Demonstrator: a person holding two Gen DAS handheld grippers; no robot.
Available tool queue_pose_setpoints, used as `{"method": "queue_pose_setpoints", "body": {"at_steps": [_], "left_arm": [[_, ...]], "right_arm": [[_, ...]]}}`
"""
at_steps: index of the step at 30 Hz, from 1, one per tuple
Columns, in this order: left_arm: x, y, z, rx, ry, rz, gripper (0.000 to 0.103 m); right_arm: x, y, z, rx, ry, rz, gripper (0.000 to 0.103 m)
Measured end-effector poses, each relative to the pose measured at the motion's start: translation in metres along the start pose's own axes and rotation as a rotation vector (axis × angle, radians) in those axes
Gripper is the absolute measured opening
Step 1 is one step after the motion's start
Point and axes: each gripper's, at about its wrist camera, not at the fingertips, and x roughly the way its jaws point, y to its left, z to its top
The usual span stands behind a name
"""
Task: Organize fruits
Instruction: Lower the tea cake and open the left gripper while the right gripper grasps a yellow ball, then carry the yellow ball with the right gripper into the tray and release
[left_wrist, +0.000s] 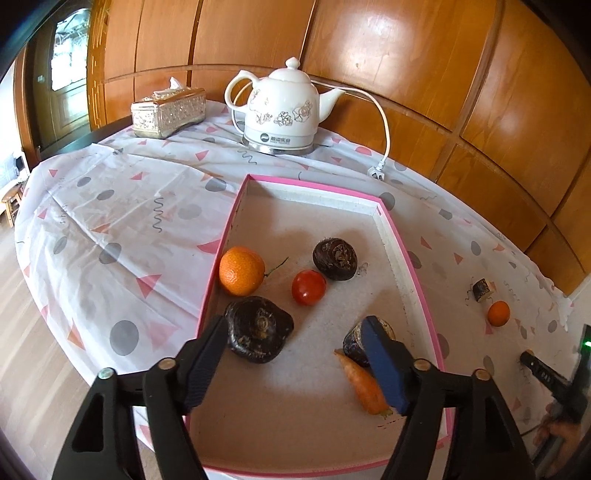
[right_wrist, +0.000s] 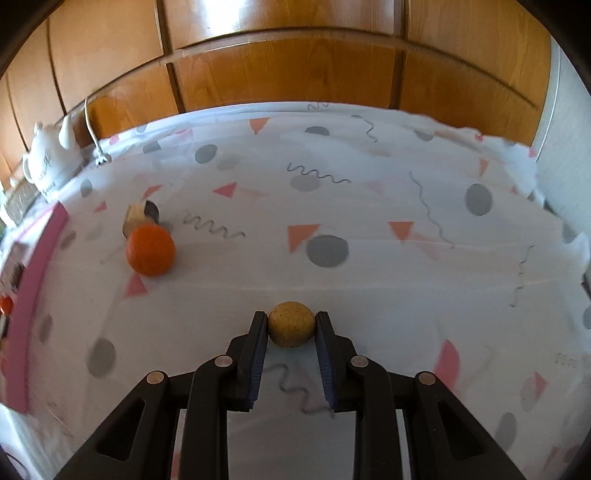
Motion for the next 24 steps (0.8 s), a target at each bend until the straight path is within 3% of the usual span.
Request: {"method": "queue_pose_setpoints", "body": {"at_steps": [6,13,24], "left_arm": [[-0.006,-0.005,-0.009,0.026,-0.01,0.015,0.084],[-0.022,-0.01,-0.009,0.052,-0.073,0.038,0.095],[-0.031,0.0,-0.008,0.026,-0.1,0.054,0.099]], "right_arm": [[0.0,0.004,-0.01,-0.042,-0.036,-0.057,0.027],[0.001,0.005,-0.011,-0.039,-0.051,-0.054,0.027],[-0.013,0.007,-0.022,-0.014,-0.037,-0.008,0.026]]}}
